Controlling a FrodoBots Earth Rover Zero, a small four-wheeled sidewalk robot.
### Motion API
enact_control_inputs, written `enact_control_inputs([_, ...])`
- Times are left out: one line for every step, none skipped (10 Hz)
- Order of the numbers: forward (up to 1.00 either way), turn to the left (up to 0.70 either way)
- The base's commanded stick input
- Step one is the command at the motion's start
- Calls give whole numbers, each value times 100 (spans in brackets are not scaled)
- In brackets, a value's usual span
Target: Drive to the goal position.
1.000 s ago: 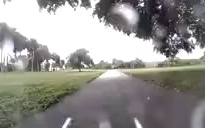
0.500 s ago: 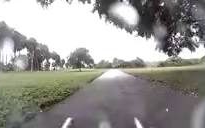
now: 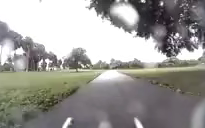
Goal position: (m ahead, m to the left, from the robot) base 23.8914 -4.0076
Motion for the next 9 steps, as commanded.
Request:
enact_control_inputs([100,0])
enact_control_inputs([100,0])
enact_control_inputs([100,0])
enact_control_inputs([100,0])
enact_control_inputs([100,0])
enact_control_inputs([100,0])
enact_control_inputs([100,0])
enact_control_inputs([100,0])
enact_control_inputs([100,0])
